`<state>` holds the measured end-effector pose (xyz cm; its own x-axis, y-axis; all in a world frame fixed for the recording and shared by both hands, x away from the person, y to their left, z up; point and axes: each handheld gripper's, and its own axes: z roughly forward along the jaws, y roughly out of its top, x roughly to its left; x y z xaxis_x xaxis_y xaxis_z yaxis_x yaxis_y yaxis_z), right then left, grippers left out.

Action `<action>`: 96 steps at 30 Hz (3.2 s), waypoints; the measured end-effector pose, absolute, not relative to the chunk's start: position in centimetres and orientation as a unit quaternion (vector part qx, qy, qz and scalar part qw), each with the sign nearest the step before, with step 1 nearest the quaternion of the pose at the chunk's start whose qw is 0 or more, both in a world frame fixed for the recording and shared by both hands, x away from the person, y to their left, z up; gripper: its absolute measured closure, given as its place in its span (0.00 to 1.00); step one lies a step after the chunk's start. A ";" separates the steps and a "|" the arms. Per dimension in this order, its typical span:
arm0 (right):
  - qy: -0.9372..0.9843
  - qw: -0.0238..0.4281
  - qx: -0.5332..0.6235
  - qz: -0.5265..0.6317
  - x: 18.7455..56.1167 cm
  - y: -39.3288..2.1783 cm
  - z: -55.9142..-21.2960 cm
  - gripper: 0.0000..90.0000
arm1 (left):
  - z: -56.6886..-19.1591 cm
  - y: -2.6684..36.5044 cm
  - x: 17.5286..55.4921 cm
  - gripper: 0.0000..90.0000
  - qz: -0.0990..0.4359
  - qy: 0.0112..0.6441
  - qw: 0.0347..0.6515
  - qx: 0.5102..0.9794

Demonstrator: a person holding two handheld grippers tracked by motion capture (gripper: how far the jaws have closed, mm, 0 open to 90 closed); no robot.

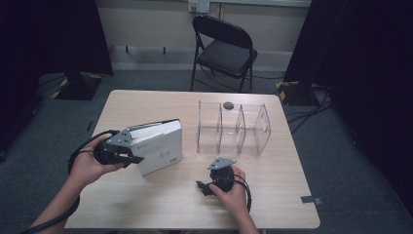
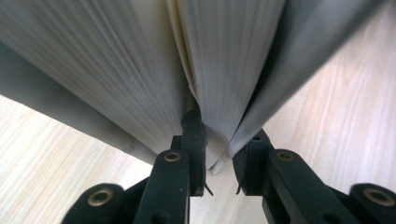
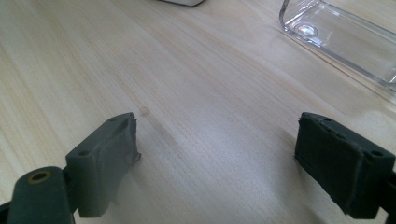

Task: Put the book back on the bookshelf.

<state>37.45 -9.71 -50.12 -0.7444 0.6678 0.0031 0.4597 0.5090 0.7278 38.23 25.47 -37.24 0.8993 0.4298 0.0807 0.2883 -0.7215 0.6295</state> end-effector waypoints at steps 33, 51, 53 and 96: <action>0.868 0.129 0.312 0.363 38.1 -9.6 -49.8 0.16 | -38.3 26.8 37.5 0.74 0.092 0.220 0.351 0.906; 0.889 0.107 0.266 0.358 38.9 -8.6 -48.3 0.18 | -40.5 28.5 36.9 0.55 0.095 0.256 0.345 0.898; 0.890 0.105 0.262 0.357 39.2 -8.5 -47.8 0.18 | -41.4 28.9 36.8 0.51 0.096 0.263 0.342 0.897; 0.919 0.092 0.179 0.340 42.0 -5.9 -41.0 0.20 | -49.2 29.8 35.5 0.17 0.104 0.300 0.336 0.887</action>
<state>41.96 -5.88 -40.97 -0.9194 0.3904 -0.0468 0.2659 0.7050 0.6575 35.46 29.81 -49.23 0.7984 0.6019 -0.0177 0.4625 -0.5942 0.6580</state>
